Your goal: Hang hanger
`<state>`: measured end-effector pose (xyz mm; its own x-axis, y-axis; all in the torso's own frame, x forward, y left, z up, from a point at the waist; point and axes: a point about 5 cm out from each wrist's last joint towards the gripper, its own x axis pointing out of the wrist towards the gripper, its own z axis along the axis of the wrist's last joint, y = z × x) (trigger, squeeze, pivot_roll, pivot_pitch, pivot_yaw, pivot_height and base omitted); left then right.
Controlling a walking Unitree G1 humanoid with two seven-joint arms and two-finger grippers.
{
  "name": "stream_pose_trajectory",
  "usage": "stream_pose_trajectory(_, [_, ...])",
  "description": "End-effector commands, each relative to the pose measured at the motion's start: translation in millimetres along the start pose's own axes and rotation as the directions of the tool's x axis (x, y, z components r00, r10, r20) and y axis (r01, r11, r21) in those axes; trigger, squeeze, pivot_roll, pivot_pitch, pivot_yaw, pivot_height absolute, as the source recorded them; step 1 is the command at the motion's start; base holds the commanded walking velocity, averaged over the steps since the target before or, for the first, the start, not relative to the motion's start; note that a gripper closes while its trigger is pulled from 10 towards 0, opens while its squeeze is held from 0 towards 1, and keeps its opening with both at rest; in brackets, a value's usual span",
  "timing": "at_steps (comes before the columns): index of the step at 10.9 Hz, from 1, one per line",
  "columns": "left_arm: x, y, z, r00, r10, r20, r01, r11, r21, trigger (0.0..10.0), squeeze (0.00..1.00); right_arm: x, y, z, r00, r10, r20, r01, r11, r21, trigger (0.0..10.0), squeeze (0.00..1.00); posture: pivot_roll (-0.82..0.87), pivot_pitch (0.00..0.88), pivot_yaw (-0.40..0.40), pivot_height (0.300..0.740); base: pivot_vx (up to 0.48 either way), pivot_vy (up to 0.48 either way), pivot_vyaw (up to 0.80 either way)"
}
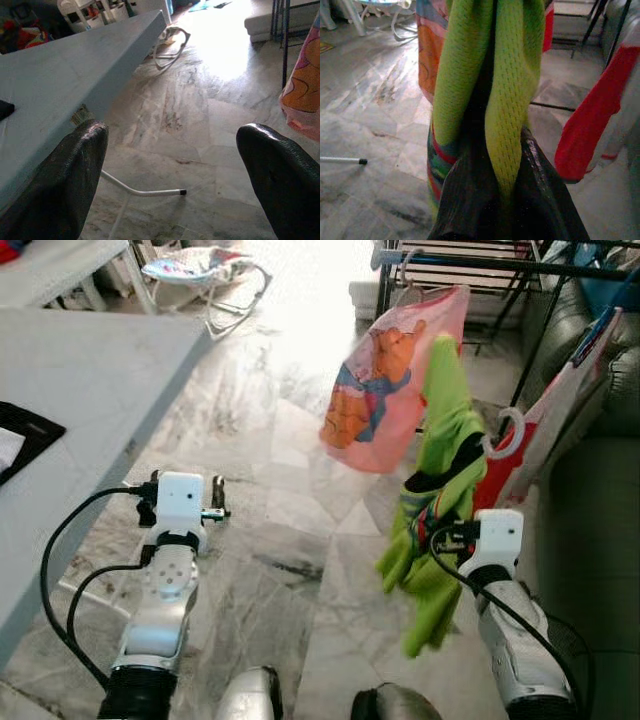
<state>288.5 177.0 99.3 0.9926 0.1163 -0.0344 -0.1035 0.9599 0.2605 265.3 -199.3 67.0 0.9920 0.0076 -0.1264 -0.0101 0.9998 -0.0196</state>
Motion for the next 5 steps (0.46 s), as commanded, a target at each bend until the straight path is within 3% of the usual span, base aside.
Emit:
stream_pose_trajectory(1, [-1.3, -2.6, 5.9, 0.999, -0.027, 0.038, 0.026, 1.0, 0.011, 10.0, 0.0, 1.9, -0.9, 14.4, 0.998, -0.022, 0.058, 0.022, 1.0, 0.0, 10.0, 0.0, -0.09, 0.112, 0.019, 0.74, 0.0, 0.0, 0.0])
stream_pose_trajectory(3, [9.3, -10.8, 12.7, 0.997, -0.032, 0.069, 0.032, 0.999, -0.006, 10.0, 0.0, 1.3, -2.8, 16.4, 0.994, -0.091, 0.058, 0.089, 0.995, 0.034, 10.0, 0.0, -0.11, 0.107, -0.001, 0.74, 0.0, 0.0, 0.0])
stream_pose_trajectory(4, [18.2, -6.3, 16.2, 0.998, -0.006, 0.07, 0.006, 1.0, -0.008, 10.0, 0.0, 4.5, 2.3, 18.7, 0.994, -0.08, 0.078, 0.078, 0.997, 0.029, 10.0, 0.0, -0.11, 0.11, 0.015, 0.74, 0.0, 0.0, 0.0])
stream_pose_trajectory(5, [16.3, -7.4, 24.0, 0.995, -0.019, 0.102, 0.016, 0.999, 0.028, 10.0, 0.0, 6.4, 3.7, 23.6, 0.992, -0.088, 0.095, 0.085, 0.996, 0.026, 10.0, 0.0, -0.11, 0.128, 0.018, 0.74, 0.0, 0.0, 0.0])
